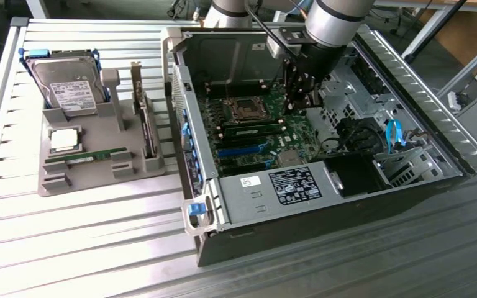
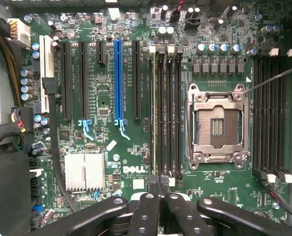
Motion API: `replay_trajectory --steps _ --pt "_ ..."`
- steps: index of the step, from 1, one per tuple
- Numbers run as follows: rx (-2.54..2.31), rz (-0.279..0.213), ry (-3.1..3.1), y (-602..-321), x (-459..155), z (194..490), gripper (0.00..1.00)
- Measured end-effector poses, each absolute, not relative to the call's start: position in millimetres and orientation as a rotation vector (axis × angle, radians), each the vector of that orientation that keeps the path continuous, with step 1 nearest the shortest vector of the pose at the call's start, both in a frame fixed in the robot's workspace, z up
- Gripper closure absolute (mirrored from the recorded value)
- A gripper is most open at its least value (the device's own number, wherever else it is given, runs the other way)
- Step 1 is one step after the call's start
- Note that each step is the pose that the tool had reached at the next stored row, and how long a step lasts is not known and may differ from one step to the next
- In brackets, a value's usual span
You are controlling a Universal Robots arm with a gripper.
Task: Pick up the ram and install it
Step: 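Press down the ram until it locks into place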
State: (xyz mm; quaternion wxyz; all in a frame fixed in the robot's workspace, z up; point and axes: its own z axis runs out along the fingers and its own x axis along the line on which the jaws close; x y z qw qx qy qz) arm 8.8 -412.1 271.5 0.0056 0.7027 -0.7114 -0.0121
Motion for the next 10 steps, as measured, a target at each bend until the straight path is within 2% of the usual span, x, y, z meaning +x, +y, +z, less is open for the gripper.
replay_trajectory --steps 10 --pt "2.191 -0.045 -2.229 -412 12 255 0.91"
